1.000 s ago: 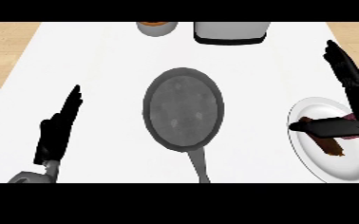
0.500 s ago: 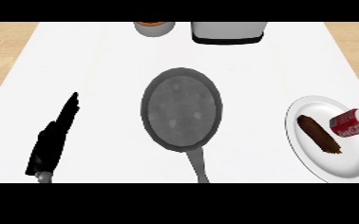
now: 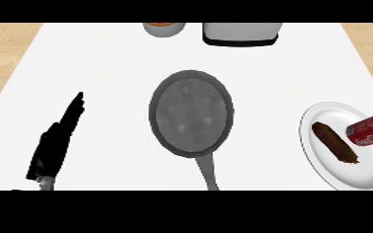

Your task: Pick the sweet potato from the plate and place it in the pan

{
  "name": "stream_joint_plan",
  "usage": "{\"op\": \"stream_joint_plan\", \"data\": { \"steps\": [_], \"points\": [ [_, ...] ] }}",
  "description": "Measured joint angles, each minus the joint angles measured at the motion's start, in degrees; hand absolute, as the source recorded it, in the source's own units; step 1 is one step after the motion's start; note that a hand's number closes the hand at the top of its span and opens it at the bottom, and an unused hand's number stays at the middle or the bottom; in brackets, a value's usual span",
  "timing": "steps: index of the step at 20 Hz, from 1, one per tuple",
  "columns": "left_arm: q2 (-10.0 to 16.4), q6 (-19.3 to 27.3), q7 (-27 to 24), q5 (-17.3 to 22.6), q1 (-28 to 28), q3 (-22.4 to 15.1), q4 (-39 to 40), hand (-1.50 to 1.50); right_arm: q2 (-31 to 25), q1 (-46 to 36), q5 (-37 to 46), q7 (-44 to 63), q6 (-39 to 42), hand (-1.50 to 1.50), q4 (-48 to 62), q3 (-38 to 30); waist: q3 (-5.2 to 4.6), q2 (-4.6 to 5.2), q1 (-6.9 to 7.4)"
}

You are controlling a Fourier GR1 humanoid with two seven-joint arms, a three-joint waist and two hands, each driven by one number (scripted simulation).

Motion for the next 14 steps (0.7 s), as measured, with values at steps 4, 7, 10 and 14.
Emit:
{"op": "stream_joint_plan", "data": {
  "steps": [4, 7, 10, 14],
  "points": [
    [-0.37, -0.59, -0.05, -0.75, 0.44, 0.1, -0.29, 0.0, 0.26, -3.53, 2.84, 7.92, 5.23, -1.5, -3.56, 5.82, 0.0, 0.06, 0.41],
    [-0.63, -1.33, -0.27, -1.0, 0.66, 1.08, -0.14, 0.0, 1.89, -5.7, 5.43, 13.53, 8.22, -1.5, -5.23, 9.16, 0.01, 0.06, 0.35],
    [-1.22, -1.29, 1.03, -2.07, 0.81, 1.05, -1.54, 0.0, 4.45, -8.39, 7.91, 19.15, 10.97, -1.5, -5.34, 12.92, 0.03, 0.06, 0.42],
    [-2.11, -2.27, -0.38, -2.6, 2.03, 1.57, -1.28, 0.0, 6.87, -12.03, 10.03, 25.13, 15.78, -1.5, -4.7, 16.18, 0.04, 0.07, 0.44]
  ]
}}
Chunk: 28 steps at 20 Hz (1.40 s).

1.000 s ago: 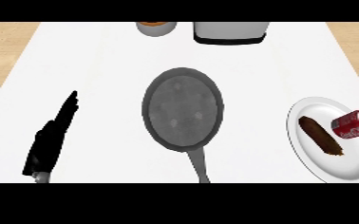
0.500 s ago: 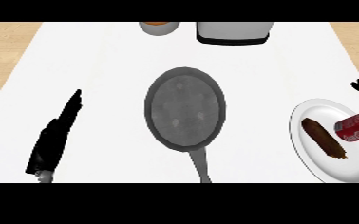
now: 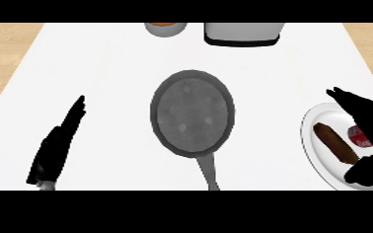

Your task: Pick the sweet potato from the plate and place it in the pan

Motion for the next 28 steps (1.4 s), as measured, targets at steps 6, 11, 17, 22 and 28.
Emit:
{"op": "stream_joint_plan", "data": {
  "steps": [6, 11, 17, 22, 28],
  "points": [
    [-0.09, -0.83, 3.07, -0.7, -0.08, 0.9, -2.69, 0.0, 2.18, -5.38, 5.21, 5.92, 6.13, -1.5, 4.43, 5.1, 0.01, 0.02, 0.13],
    [-1.35, -1.77, 0.79, -1.44, 0.56, 2.25, -0.97, 0.0, 5.54, -5.97, 8.74, 11.42, 10.49, -1.5, 4.75, 8.05, 0.01, -0.02, -0.19],
    [-2.58, -3.71, 1.38, -2.91, 1.16, 4.06, -1.56, 0.0, 7.34, -3.97, 13.31, 9.98, 11.15, -1.5, 6.88, 8.47, 0.02, -0.05, -0.37],
    [-3.87, -4.89, 1.44, -4.24, 1.06, 4.88, -1.22, 0.0, 9.79, -4.83, 17.72, 11.09, 11.33, -1.5, 10.34, 9.42, 0.02, -0.03, -0.36],
    [-6.02, -6.47, 0.63, -5.82, 0.08, 6.73, 0.64, 0.0, 11.05, -4.66, 21.91, 9.71, 11.09, -1.5, 13.2, 7.76, 0.04, -0.03, -0.42]
  ]
}}
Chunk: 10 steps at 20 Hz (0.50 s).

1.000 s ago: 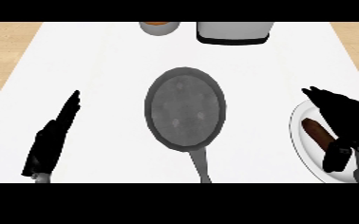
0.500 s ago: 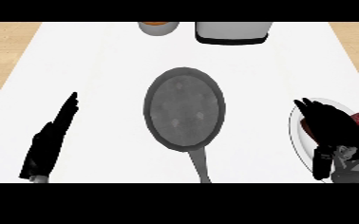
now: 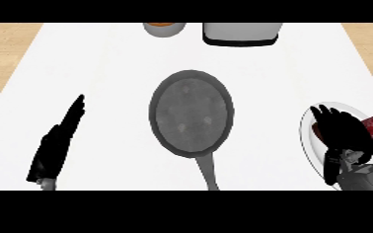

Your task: Pick the sweet potato from the plate and place it in the pan

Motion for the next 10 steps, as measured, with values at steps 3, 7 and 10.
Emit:
{"op": "stream_joint_plan", "data": {
  "steps": [3, 7, 10],
  "points": [
    [-0.42, -0.97, 0.47, -0.44, -0.06, 1.05, -0.69, 0.0, 0.52, -0.13, 1.64, -0.82, 0.4, -1.5, 1.62, -0.64, -0.02, -0.02, 0.02],
    [-1.13, -2.21, 1.63, -1.39, 1.13, 1.62, -2.8, 0.0, 1.48, -1.05, 3.71, -2.09, 0.55, -1.5, 4.27, -1.48, 0.0, -0.01, 0.07],
    [-1.86, -2.46, 1.44, -2.23, 0.52, 2.36, -2.37, 0.0, 2.06, -0.87, 5.29, -3.7, -1.36, -1.5, 6.92, -1.81, -0.01, 0.0, 0.06]
  ]
}}
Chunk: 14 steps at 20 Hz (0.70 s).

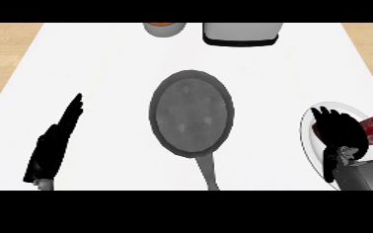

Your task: Pick the sweet potato from the plate and place it in the pan

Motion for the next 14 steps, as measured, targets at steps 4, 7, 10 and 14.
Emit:
{"op": "stream_joint_plan", "data": {
  "steps": [4, 7, 10, 14],
  "points": [
    [-1.11, -0.86, 1.29, -1.09, -0.6, 0.81, -0.65, 0.0, 0.57, 1.0, 1.89, -1.53, -0.75, -1.5, 0.88, -1.07, 0.01, -0.01, -0.06],
    [-1.64, -1.58, -0.21, -1.56, -0.24, 1.74, 0.44, 0.0, 1.76, 1.57, 3.95, -2.36, -2.85, -1.5, 2.66, -0.62, 0.01, 0.0, -0.06],
    [-2.41, -2.25, -0.37, -2.43, 0.25, 1.95, 0.01, 0.0, 1.85, 1.7, 5.44, -4.13, -4.39, -1.5, 4.58, -1.46, 0.0, 0.0, -0.05],
    [-3.51, -2.52, -0.99, -3.6, 1.45, 2.28, -0.51, 0.0, 1.6, 1.26, 6.3, -7.0, -6.03, 1.5, 7.37, -3.4, 0.0, 0.0, -0.02]
  ]
}}
